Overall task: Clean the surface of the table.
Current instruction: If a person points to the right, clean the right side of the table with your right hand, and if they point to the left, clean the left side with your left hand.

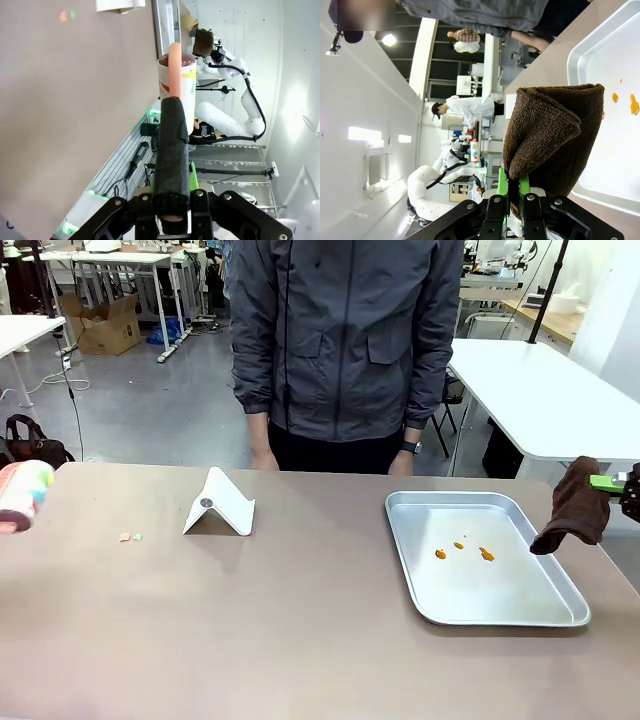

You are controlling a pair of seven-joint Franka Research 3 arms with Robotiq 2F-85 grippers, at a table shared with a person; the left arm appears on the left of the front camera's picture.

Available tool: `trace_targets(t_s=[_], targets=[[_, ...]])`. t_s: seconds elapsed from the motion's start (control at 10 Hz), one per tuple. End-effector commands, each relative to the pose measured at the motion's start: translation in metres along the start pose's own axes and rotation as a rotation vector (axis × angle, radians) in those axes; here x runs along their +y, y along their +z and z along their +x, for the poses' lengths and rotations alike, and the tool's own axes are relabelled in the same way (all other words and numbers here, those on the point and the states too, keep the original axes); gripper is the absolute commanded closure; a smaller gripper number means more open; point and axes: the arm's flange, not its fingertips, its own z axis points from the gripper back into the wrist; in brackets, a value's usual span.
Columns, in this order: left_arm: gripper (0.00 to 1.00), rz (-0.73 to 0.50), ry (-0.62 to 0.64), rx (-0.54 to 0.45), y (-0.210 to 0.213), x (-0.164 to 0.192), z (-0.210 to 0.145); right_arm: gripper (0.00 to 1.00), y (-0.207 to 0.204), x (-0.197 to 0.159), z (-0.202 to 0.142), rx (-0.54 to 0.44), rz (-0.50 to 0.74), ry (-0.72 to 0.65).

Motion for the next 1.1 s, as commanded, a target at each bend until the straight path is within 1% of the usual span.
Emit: trace_targets(t_s=[0.0, 0.3, 0.4, 0.5, 0.6, 0.7, 0.8, 0.9, 1.0], targets=[[0.78, -0.023, -0.025, 0.005, 0.022, 0.02, -0.017, 1.0, 0.002, 0.005, -0.001, 0.001, 0.007, -0.011], [0.78, -0.043, -0.026, -0.087, 0.026, 0.025, -0.018, 1.0, 0.002, 0.005, -0.001, 0.001, 0.007, -0.011], [0.78, -0.045, 0.0, -0.145, 0.023, 0.023, -0.015, 1.0, 0.002, 0.005, -0.001, 0.001, 0.007, -0.011], [0.78, -0.023, 0.0, -0.058, 0.027, 0.033, -0.024, 1.0, 0.002, 0.005, -0.001, 0.001, 0.007, -0.011], [0.78, -0.023, 0.0, -0.058, 0.027, 0.033, -0.024, 1.0, 0.002, 0.005, -0.001, 0.001, 0.007, -0.011], [0.78, -0.031, -0.005, -0.085, 0.027, 0.032, -0.019, 1.0, 0.002, 0.005, -0.001, 0.001, 0.007, -0.011], [0.78, -0.007, 0.02, -0.056, 0.02, 0.031, -0.01, 1.0, 0.002, 0.005, -0.001, 0.001, 0.007, -0.011], [0.78, 0.034, 0.027, -0.063, 0.013, 0.03, 0.001, 1.0, 0.002, 0.005, -0.001, 0.001, 0.007, -0.011], [0.78, 0.071, 0.04, -0.077, 0.002, 0.028, 0.02, 1.0, 0.002, 0.005, -0.001, 0.001, 0.007, -0.011]])
